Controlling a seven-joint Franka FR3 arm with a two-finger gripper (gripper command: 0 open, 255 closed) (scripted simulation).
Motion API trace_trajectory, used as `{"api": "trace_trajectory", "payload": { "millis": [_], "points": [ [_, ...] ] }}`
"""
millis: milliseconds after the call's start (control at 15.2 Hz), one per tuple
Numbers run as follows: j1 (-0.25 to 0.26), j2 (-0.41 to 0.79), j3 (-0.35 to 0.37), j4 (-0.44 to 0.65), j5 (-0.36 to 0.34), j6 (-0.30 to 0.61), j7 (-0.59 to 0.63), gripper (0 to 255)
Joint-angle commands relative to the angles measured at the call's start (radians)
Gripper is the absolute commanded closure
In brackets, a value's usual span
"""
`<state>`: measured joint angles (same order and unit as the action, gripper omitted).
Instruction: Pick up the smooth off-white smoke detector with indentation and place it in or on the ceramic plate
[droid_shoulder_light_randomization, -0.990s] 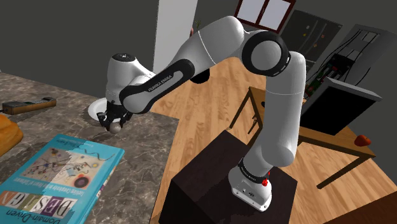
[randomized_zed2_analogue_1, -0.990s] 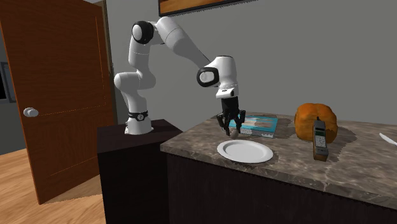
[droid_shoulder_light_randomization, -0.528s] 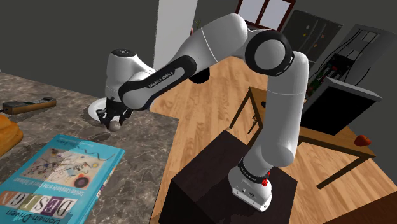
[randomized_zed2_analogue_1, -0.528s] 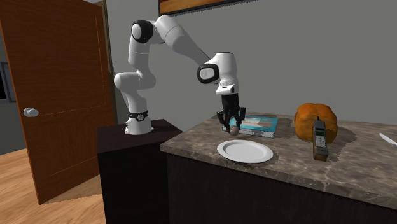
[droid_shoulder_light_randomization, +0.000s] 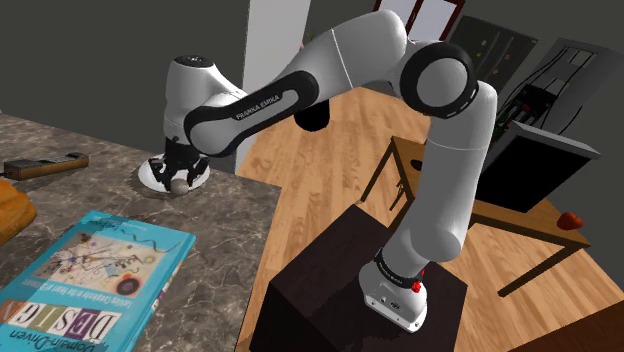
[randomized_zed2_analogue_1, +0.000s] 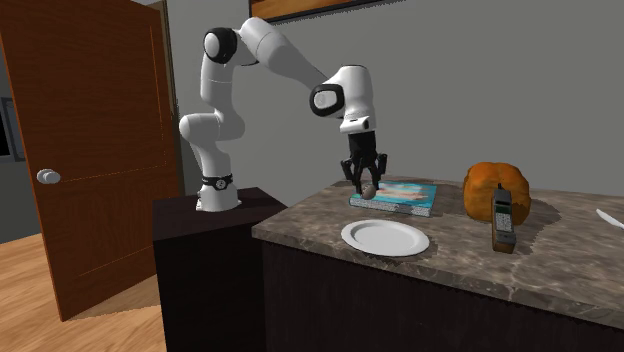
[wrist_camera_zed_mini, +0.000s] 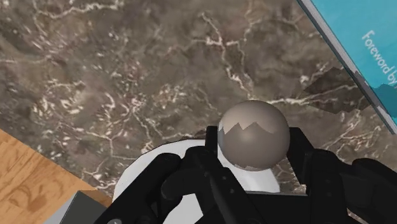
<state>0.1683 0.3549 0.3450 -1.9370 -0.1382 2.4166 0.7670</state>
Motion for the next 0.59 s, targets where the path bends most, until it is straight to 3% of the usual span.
{"api": "trace_trajectory", "payload": {
  "millis": [0,264,528],
  "points": [
    [-0.003,-0.015,0.004,0.008,0.008,-0.022,-0.006,255],
    [-0.008,-0.040,0.010,0.023,0.022,-0.061,-0.014,255],
    [-0.036,0.049,-0.014,0.170,0.013,-0.122,-0.076,255]
  ]
}}
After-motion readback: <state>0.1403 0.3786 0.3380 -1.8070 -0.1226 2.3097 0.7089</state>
